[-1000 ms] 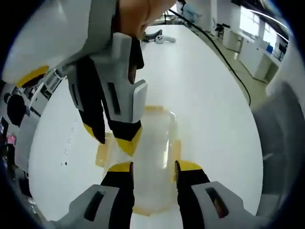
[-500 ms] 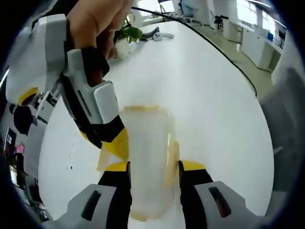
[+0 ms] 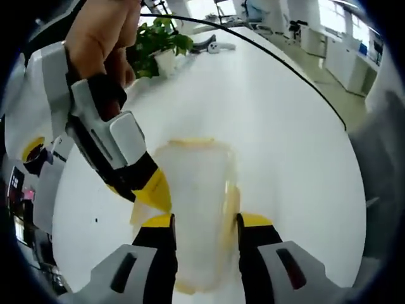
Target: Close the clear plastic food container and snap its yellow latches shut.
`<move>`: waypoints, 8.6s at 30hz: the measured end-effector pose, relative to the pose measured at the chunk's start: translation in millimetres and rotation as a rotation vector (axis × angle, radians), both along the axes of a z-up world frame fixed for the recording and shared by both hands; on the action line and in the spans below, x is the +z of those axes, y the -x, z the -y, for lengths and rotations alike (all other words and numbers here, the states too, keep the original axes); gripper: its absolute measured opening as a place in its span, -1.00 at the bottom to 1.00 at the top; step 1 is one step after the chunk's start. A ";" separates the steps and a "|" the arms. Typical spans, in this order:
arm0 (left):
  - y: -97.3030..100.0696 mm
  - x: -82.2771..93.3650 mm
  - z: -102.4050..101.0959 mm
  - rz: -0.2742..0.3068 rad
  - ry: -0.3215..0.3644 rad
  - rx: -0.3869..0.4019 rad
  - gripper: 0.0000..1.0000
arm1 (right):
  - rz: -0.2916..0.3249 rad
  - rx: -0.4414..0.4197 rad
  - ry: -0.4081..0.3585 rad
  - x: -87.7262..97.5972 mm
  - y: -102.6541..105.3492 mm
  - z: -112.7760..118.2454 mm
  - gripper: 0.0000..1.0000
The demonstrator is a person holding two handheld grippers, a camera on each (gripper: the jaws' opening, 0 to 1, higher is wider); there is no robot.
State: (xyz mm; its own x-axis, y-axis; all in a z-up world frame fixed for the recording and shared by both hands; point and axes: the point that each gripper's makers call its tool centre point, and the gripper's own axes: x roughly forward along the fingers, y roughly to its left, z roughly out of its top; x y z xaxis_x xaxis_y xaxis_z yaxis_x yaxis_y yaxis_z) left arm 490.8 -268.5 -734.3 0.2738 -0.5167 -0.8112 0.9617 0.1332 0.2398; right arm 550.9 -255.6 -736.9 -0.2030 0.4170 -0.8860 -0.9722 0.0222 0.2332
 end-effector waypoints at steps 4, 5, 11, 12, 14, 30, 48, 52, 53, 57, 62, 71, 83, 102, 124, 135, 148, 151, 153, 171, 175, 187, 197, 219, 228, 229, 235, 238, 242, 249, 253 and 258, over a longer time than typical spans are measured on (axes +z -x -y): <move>-1.1 -0.3 -0.1 0.009 -0.004 -0.002 -0.33 | -0.032 0.018 0.010 -1.3 0.6 -0.7 -0.40; -0.7 -0.6 -0.2 0.013 -0.007 -0.006 -0.34 | -0.045 0.016 0.016 -1.8 0.5 -0.5 -0.41; -2.0 -3.6 3.4 0.018 -0.004 -0.015 -0.39 | -0.150 0.003 0.008 -3.7 4.1 -5.8 -0.45; -1.0 -2.6 2.5 0.022 -0.005 -0.016 -0.39 | -0.149 0.012 0.014 -3.1 3.9 -4.8 -0.44; -1.5 -0.4 0.3 0.020 -0.007 -0.013 -0.39 | -0.140 0.014 0.025 -2.5 4.7 -3.5 -0.44; 2.3 0.3 1.0 0.064 -0.027 -0.037 -0.32 | -0.062 0.002 0.035 2.1 1.3 2.1 -0.39; 10.3 3.5 -22.7 0.030 -0.094 -0.113 -0.19 | 0.130 0.067 0.056 18.8 16.3 22.6 -0.11; 7.5 6.8 -26.5 0.032 -0.097 -0.106 -0.21 | 0.142 0.058 0.067 21.1 20.1 26.4 -0.07; 6.8 7.5 -27.3 0.036 -0.100 -0.105 -0.20 | 0.147 0.058 0.070 22.2 22.5 27.3 -0.05; 5.2 10.8 -30.5 0.039 -0.105 -0.106 -0.18 | 0.159 0.058 0.078 23.0 28.0 30.6 0.01; 2.1 14.3 -34.3 0.030 -0.101 -0.099 -0.11 | 0.169 0.053 0.080 22.2 36.0 32.9 0.08; -4.1 16.7 -43.0 0.030 -0.116 -0.099 0.05 | 0.196 0.042 0.082 21.1 43.6 37.2 0.15; -18.1 12.9 -51.5 0.032 -0.147 -0.111 0.32 | 0.236 -0.007 0.078 15.5 49.5 47.4 0.23; -30.0 -17.5 -47.8 -0.023 -0.206 -0.109 0.46 | 0.317 0.002 0.072 -3.6 42.4 48.3 0.41; -28.6 -28.1 -59.2 -0.041 -0.232 -0.116 0.52 | 0.307 0.000 0.093 -13.9 45.6 44.2 0.41; -16.0 -28.5 -79.6 -0.044 -0.251 -0.111 0.52 | 0.305 0.001 0.084 -13.8 57.2 23.9 0.41; -8.1 -28.8 -111.2 -0.046 -0.232 -0.096 0.52 | 0.306 0.003 0.089 -14.7 63.7 -8.1 0.40; -6.7 -29.4 -117.4 -0.046 -0.227 -0.097 0.52 | 0.305 0.002 0.091 -14.5 66.2 -13.9 0.40; -5.4 -29.5 -121.0 -0.046 -0.228 -0.097 0.52 | 0.304 0.002 0.092 -15.1 67.5 -17.6 0.40; 1.1 -29.2 -158.0 -0.049 -0.230 -0.086 0.52 | 0.301 0.011 0.093 -15.2 72.4 -54.3 0.41; 1.1 -29.2 -168.7 -0.049 -0.227 -0.083 0.52 | 0.300 0.011 0.088 -14.8 72.8 -64.9 0.41; 2.1 -29.1 -198.1 -0.052 -0.218 -0.071 0.52 | 0.302 0.019 0.091 -15.3 72.7 -95.0 0.41; 1.5 -29.1 -212.6 -0.054 -0.212 -0.063 0.52 | 0.300 0.025 0.098 -15.8 71.0 -109.4 0.41; -23.3 -30.0 -208.3 -0.055 -0.234 -0.052 0.53 | 0.301 0.029 0.073 -16.2 45.8 -105.9 0.42; -29.8 -29.7 -207.2 -0.057 -0.229 -0.045 0.53 | 0.300 0.038 0.084 -16.8 37.5 -105.0 0.42; -29.7 -29.7 -207.2 -0.055 -0.230 -0.043 0.53 | 0.301 0.039 0.086 -16.9 37.4 -104.8 0.42; -30.1 -30.0 -207.3 -0.056 -0.228 -0.046 0.53 | 0.310 0.029 0.091 -16.7 37.7 -105.7 0.44; -30.5 -29.6 -207.6 -0.054 -0.236 -0.050 0.54 | 0.310 0.021 0.087 -15.5 36.9 -105.4 0.44; -28.2 -25.5 -209.5 -0.039 -0.241 -0.063 0.51 | 0.328 -0.037 0.044 -7.0 32.1 -107.5 0.60; -29.9 -15.0 -216.5 -0.032 -0.198 -0.007 0.52 | 0.347 -0.068 0.022 2.8 33.2 -102.4 0.58; -28.5 -11.2 -226.4 -0.032 -0.166 0.040 0.48 | 0.352 -0.089 0.022 1.9 37.1 -97.6 0.60; -23.8 -5.2 -239.4 -0.032 -0.125 0.090 0.52 | 0.362 -0.150 -0.011 8.0 40.7 -95.1 0.59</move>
